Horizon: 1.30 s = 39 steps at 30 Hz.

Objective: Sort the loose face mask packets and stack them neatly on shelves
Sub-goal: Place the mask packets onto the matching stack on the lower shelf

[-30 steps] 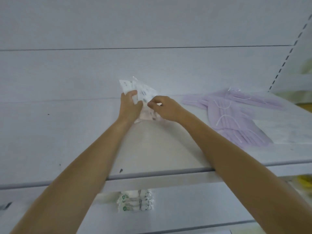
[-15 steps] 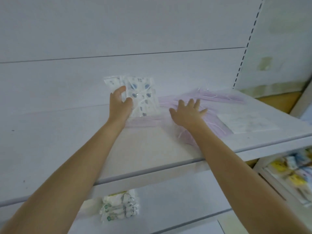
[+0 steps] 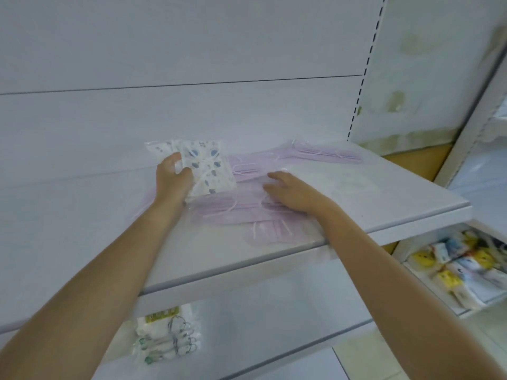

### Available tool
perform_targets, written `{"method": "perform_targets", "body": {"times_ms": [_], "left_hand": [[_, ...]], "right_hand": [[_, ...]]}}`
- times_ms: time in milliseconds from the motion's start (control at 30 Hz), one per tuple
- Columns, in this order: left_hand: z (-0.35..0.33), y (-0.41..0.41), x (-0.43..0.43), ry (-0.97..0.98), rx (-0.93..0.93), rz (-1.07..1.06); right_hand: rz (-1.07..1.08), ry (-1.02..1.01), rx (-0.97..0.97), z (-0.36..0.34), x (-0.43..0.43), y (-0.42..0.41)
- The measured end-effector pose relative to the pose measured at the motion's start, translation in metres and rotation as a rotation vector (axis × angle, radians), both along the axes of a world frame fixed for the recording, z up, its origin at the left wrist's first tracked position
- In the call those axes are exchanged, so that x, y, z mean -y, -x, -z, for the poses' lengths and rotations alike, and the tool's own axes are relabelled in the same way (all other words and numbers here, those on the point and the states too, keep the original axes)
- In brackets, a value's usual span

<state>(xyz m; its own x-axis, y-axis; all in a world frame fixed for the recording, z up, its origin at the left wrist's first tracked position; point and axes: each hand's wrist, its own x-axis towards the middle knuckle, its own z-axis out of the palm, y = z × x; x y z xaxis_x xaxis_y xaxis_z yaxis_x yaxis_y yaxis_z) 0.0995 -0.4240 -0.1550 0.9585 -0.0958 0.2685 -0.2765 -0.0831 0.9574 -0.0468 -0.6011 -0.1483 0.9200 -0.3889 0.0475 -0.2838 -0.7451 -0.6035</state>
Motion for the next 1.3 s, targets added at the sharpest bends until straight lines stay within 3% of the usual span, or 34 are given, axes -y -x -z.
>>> {"method": "perform_targets", "body": {"times_ms": [67,167,233,433,567,633,733,933,1100,1233,1300], "left_hand": [[0.000,0.001,-0.001,-0.006,0.009,0.014],[-0.001,0.007,-0.002,-0.005,-0.002,0.038],[-0.002,0.015,0.000,0.007,0.019,0.070],[-0.004,0.020,-0.004,-0.040,0.051,0.132],[-0.010,0.021,-0.014,-0.132,0.127,0.065],[-0.015,0.022,-0.017,-0.163,0.132,0.059],[-0.023,0.025,-0.021,-0.137,0.125,0.064],[-0.038,0.049,-0.047,0.109,0.038,0.169],[-0.037,0.058,-0.128,0.253,-0.049,0.079],[-0.025,0.067,-0.211,0.157,-0.042,0.003],[-0.017,0.075,-0.254,0.115,-0.012,-0.053]], "right_hand": [[0.061,0.023,0.108,-0.005,0.010,0.005],[0.369,0.296,-0.207,-0.003,0.034,0.017],[0.419,0.285,-0.272,0.000,0.041,0.024],[0.377,0.294,-0.021,-0.003,0.042,0.018],[0.444,0.110,0.490,-0.012,0.039,0.018],[0.332,0.027,0.717,-0.022,0.026,0.014],[0.160,0.216,0.796,-0.031,-0.004,0.004],[-0.265,0.584,0.506,-0.035,-0.103,-0.027],[-0.543,0.271,0.482,-0.019,-0.188,-0.029],[-0.719,0.248,0.501,-0.011,-0.259,-0.028],[-0.747,0.131,0.526,-0.006,-0.301,-0.024]]}}
